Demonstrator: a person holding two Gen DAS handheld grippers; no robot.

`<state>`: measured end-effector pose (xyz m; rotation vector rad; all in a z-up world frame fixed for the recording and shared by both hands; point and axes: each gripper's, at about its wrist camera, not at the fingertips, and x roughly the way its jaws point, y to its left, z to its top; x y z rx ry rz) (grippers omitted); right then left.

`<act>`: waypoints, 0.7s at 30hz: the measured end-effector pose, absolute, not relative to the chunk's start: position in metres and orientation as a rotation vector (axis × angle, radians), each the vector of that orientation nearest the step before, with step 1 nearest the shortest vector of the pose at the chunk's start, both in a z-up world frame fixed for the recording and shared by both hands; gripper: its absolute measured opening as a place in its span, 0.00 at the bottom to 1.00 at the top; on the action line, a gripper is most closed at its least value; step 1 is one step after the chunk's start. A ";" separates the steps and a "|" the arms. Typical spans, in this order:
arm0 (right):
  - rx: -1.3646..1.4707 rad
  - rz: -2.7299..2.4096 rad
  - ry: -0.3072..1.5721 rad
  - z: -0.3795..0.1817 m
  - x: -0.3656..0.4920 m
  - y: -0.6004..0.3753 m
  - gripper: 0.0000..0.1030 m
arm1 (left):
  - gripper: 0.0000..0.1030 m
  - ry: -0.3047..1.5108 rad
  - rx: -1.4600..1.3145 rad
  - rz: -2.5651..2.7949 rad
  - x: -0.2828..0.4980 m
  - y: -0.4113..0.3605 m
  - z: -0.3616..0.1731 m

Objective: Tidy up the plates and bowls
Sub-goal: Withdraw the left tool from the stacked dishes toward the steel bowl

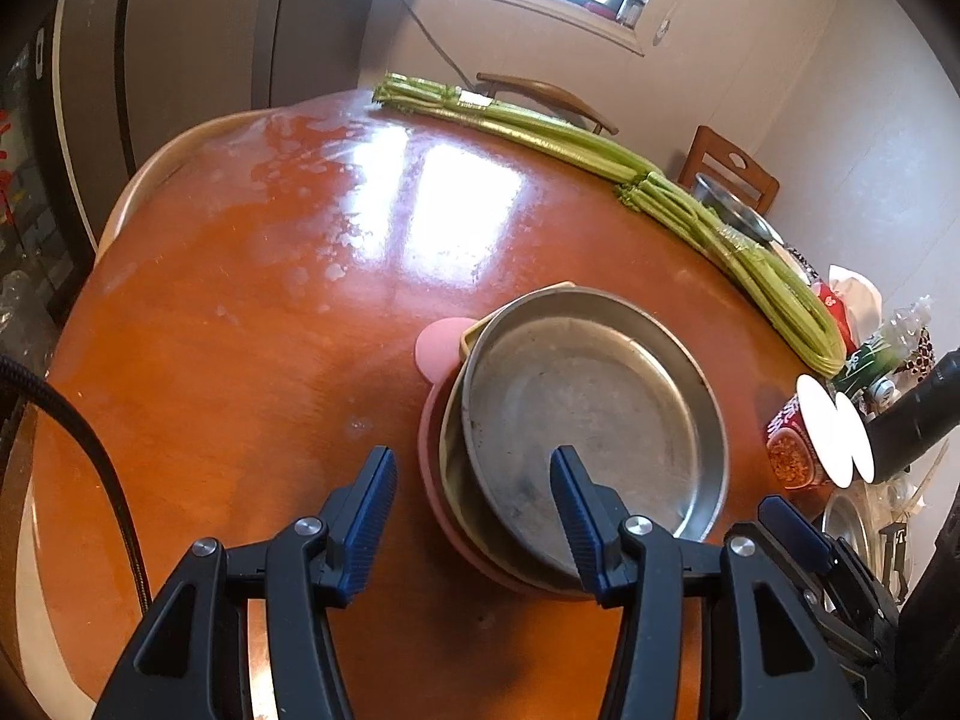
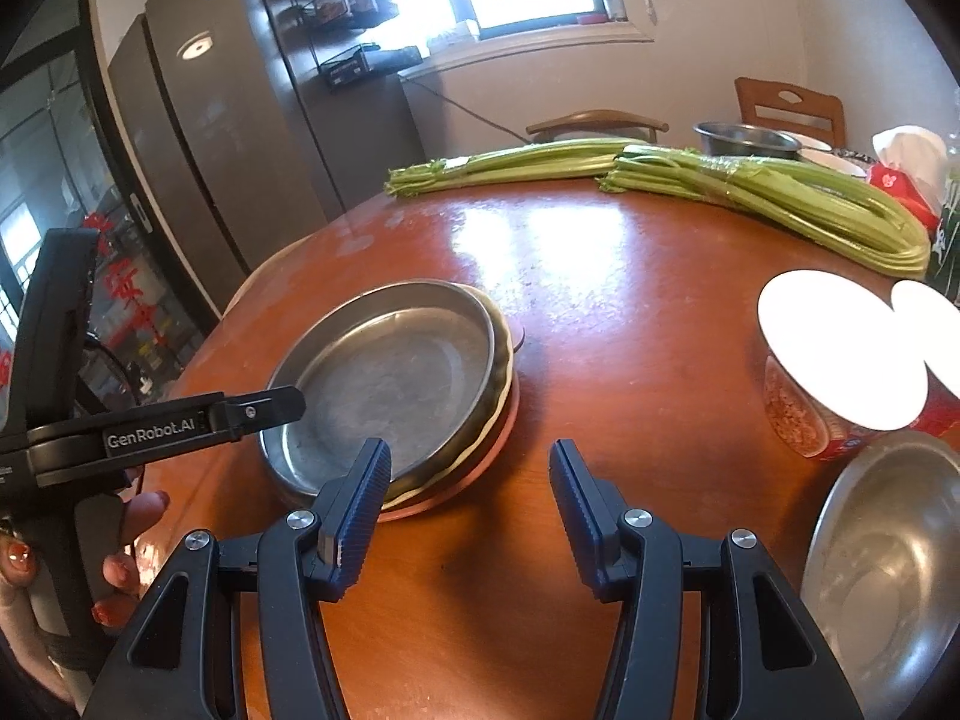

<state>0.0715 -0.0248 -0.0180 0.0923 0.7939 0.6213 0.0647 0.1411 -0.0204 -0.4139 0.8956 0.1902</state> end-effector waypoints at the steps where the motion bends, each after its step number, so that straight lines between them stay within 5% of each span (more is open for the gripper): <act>1: 0.092 0.621 0.788 -0.016 0.070 -0.026 0.55 | 0.52 0.888 -0.412 0.187 0.062 0.140 -0.017; 21: 0.105 0.578 0.717 0.008 0.055 -0.048 0.55 | 0.57 0.831 -0.312 0.136 0.050 0.101 0.008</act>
